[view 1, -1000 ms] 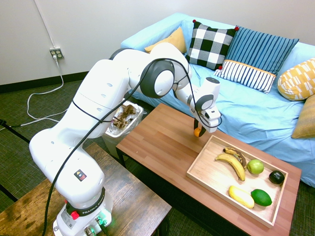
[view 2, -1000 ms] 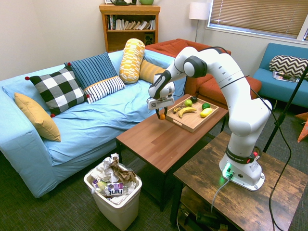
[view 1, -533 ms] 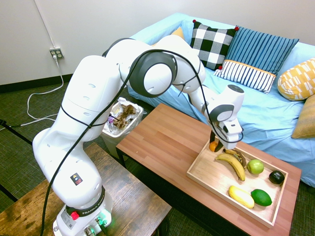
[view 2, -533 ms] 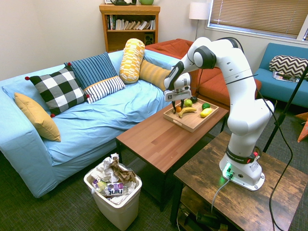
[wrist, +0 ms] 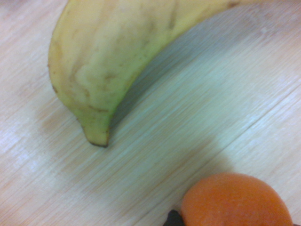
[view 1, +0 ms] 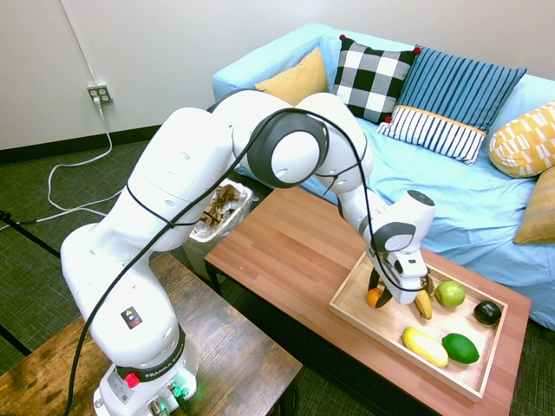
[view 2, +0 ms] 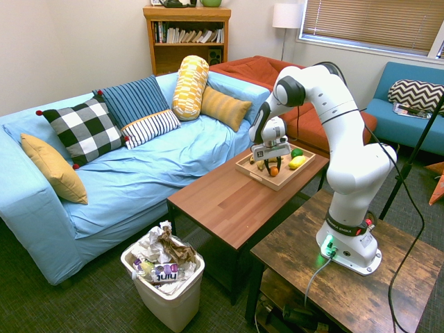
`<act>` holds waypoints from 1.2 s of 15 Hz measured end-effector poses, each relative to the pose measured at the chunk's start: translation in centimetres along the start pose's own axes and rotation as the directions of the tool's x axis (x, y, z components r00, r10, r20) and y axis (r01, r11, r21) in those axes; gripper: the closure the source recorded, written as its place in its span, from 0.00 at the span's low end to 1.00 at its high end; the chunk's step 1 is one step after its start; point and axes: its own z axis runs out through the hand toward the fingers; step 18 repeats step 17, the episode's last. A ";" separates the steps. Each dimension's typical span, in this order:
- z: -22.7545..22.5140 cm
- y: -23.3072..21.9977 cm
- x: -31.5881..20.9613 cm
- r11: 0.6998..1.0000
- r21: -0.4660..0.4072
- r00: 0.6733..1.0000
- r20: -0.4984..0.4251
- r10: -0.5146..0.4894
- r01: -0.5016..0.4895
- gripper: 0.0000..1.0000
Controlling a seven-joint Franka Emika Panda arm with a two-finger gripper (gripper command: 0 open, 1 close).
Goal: Put the tangerine in the tray
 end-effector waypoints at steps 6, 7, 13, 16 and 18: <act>0.1 0.0 0.2 1.000 0.006 1.000 0.012 0.003 -0.003 0.00; 0.3 0.0 0.2 1.000 0.005 1.000 0.014 0.003 -0.003 0.00; -0.9 0.4 0.6 0.999 0.033 1.000 0.013 -0.001 0.001 0.00; -3.7 2.1 1.5 0.998 0.063 1.000 0.008 0.007 -0.008 0.00; -4.7 2.8 1.6 0.997 0.074 1.000 0.008 0.013 -0.014 0.00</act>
